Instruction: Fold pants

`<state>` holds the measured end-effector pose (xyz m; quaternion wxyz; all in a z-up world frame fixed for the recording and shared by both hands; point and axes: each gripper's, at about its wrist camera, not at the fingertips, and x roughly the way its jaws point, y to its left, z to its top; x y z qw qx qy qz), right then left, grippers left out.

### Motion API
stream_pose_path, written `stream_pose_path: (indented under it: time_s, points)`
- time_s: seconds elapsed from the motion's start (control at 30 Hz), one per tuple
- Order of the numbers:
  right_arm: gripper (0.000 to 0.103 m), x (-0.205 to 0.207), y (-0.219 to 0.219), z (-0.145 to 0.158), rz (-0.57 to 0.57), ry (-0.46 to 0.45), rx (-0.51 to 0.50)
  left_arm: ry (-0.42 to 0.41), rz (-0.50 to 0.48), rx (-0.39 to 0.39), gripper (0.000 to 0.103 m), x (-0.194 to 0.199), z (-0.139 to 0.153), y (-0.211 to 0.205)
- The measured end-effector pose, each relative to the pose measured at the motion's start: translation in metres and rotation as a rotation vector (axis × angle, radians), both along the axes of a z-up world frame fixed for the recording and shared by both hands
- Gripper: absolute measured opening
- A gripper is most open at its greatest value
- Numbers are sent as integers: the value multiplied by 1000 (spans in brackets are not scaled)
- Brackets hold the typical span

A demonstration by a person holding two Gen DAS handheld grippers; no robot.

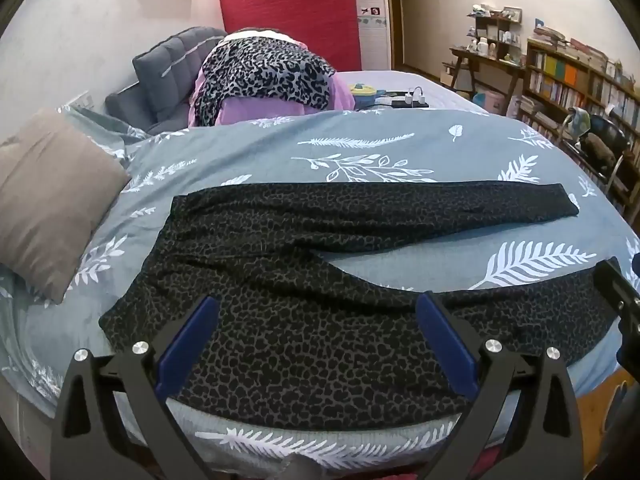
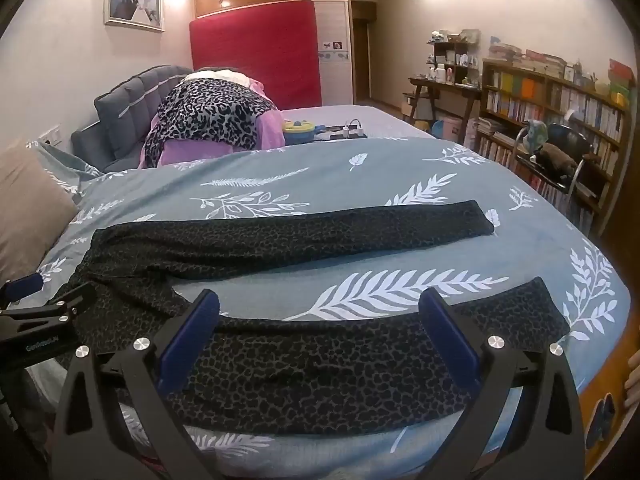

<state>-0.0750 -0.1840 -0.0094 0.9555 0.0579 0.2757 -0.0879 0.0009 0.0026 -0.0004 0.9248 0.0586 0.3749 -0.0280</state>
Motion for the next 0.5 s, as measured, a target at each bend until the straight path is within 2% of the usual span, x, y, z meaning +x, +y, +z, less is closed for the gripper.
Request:
stream_pose_path:
  time_s: [0.13,0.27,0.5]
  points:
    - [101,0,0,1,-4,-12,-7,48,38,-53,98,-1,-2,9]
    - [100,-4,-5,-3,-67,-30,-54,23,59,-42,98,-17,7,4]
    - [100,-7,-5,1,-87,-65,-75,55,49,-55,98,-7,1,6]
